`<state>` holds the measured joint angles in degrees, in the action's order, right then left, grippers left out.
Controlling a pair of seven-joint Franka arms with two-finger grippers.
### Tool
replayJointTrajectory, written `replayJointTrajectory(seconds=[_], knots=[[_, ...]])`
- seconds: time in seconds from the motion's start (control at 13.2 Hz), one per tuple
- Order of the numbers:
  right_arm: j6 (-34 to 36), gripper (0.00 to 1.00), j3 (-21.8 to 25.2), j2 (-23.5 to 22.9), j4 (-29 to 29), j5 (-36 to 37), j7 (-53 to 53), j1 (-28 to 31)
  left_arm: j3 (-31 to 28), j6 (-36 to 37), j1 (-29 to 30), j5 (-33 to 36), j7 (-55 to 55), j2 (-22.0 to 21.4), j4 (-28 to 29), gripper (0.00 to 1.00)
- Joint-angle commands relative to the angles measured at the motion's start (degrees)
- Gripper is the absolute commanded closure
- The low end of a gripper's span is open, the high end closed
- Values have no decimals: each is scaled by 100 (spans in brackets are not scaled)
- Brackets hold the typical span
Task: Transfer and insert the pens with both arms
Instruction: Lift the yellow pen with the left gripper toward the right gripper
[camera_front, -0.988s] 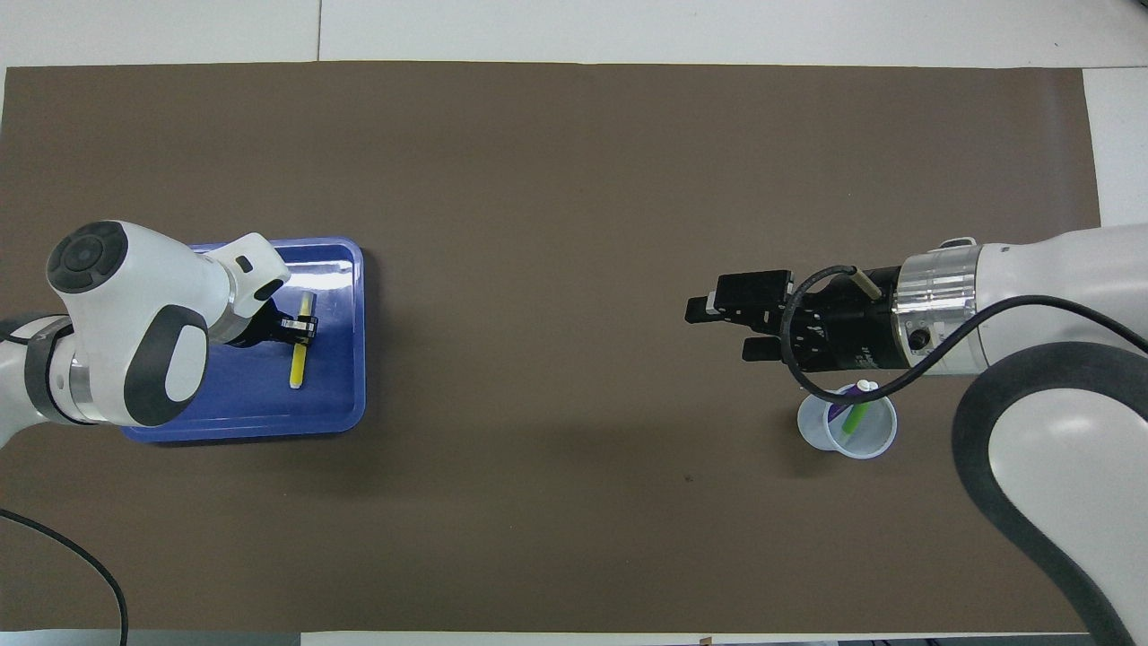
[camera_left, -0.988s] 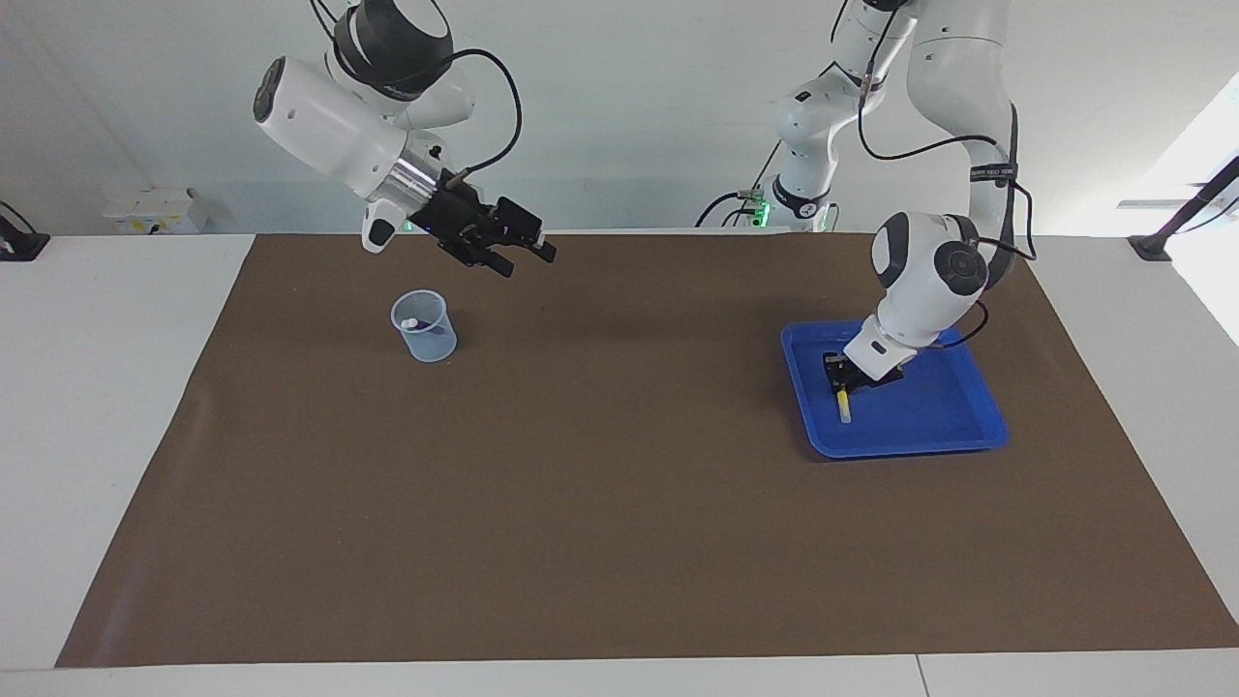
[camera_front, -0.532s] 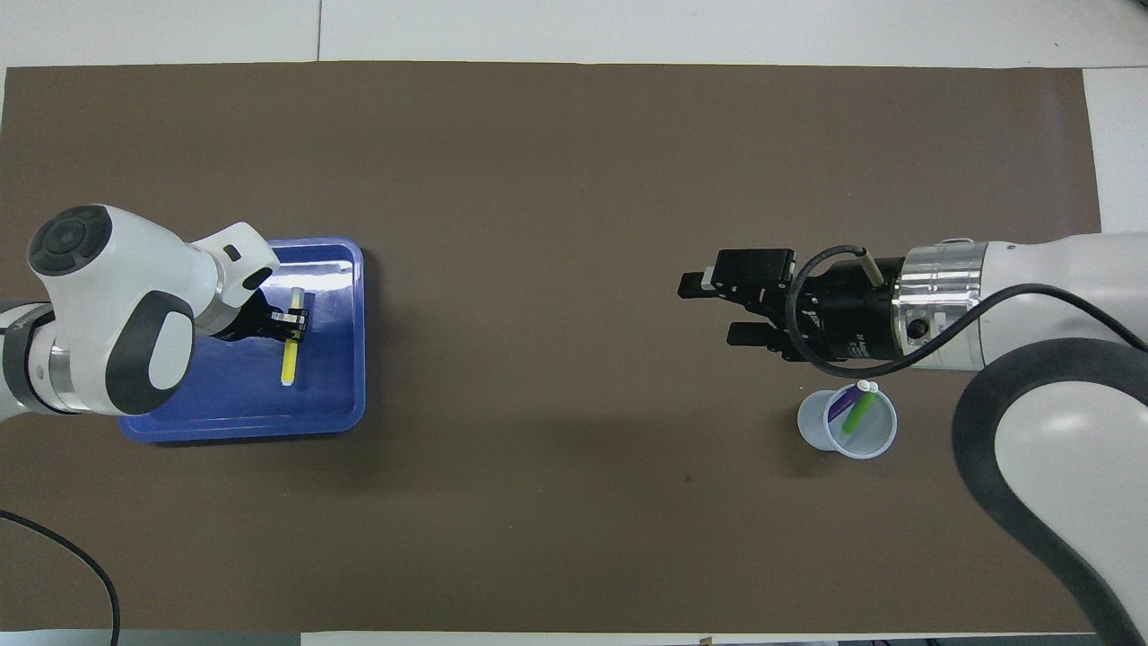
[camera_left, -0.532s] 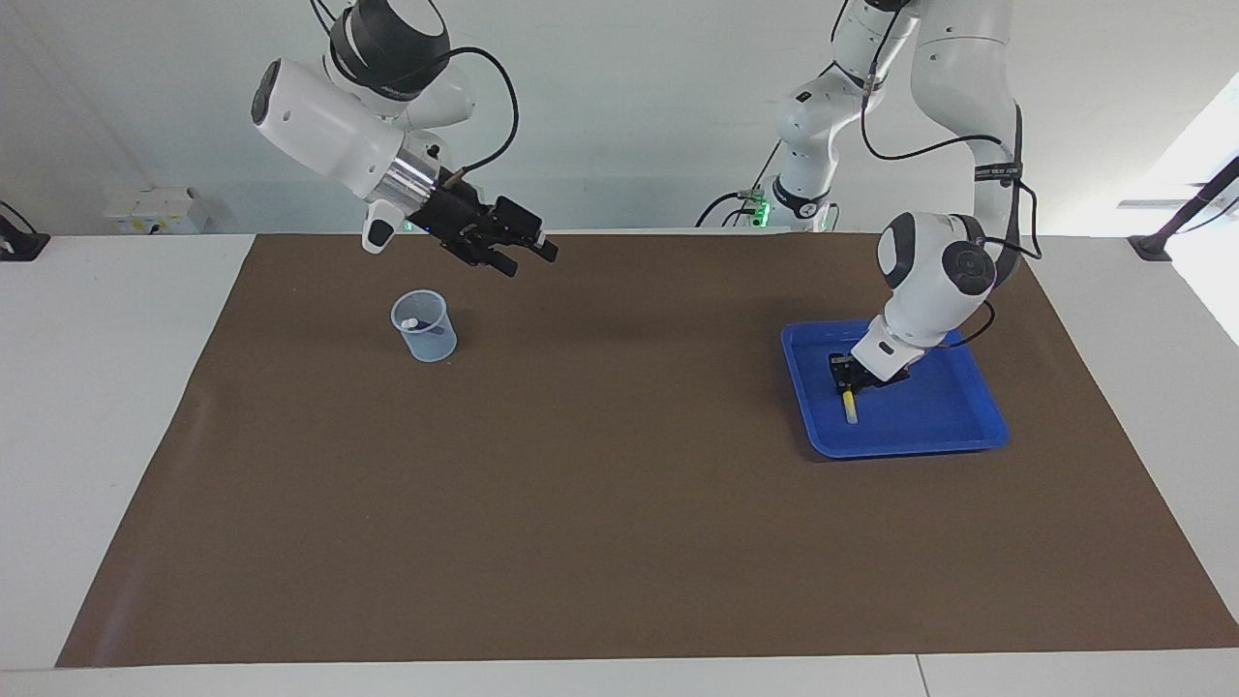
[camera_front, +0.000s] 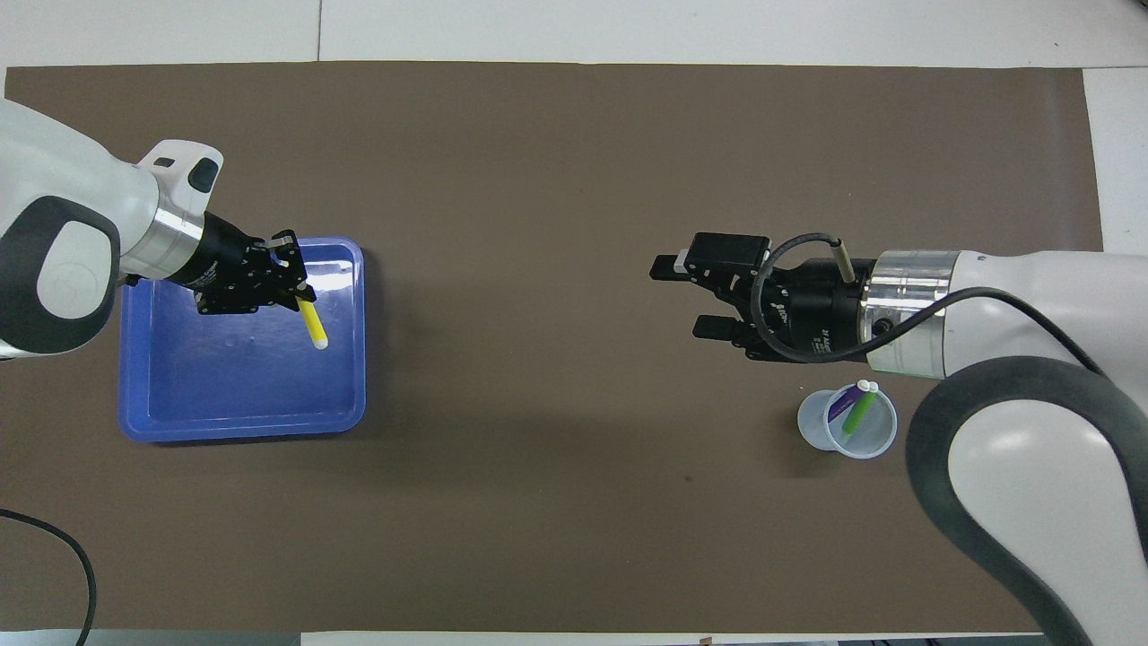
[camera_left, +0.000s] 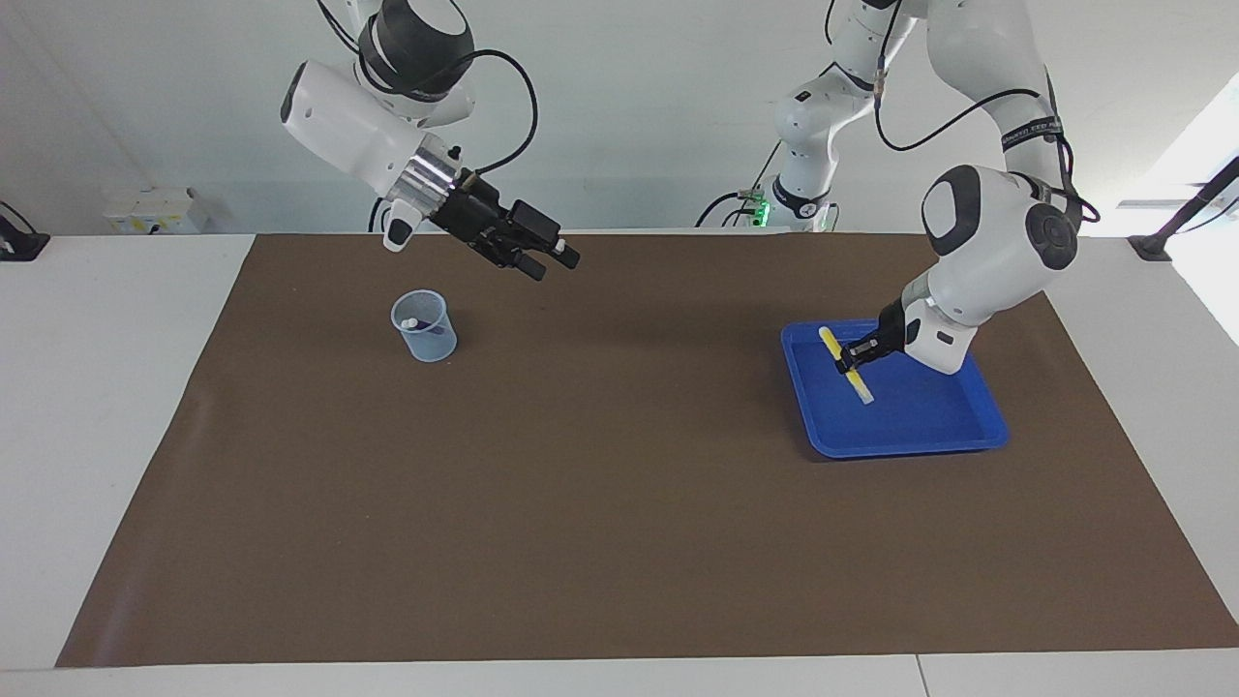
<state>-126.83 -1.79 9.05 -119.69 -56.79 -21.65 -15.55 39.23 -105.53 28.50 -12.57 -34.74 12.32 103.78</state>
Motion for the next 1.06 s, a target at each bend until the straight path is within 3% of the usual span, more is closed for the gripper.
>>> replayJointTrajectory(seconds=[0.0, 0.38, 0.76, 0.99], knots=[[-446, 0, -23, 35, -98, -209, -269, -238, 188, 287, -64, -735, -1793, -97, -182, 100], [-1140, 0, -23, 9, -211, -253, -507, -668, 708, 226, -81, -1800, -4502, -186, 27, 100], [-1765, 0, -23, -149, -247, -236, -350, -1274, 805, -212, -125, -3679, -4866, -703, 712, 100], [-1748, 0, -32, -263, -282, -166, 90, -1380, 805, -442, -301, -4164, -4902, -871, 960, 100]])
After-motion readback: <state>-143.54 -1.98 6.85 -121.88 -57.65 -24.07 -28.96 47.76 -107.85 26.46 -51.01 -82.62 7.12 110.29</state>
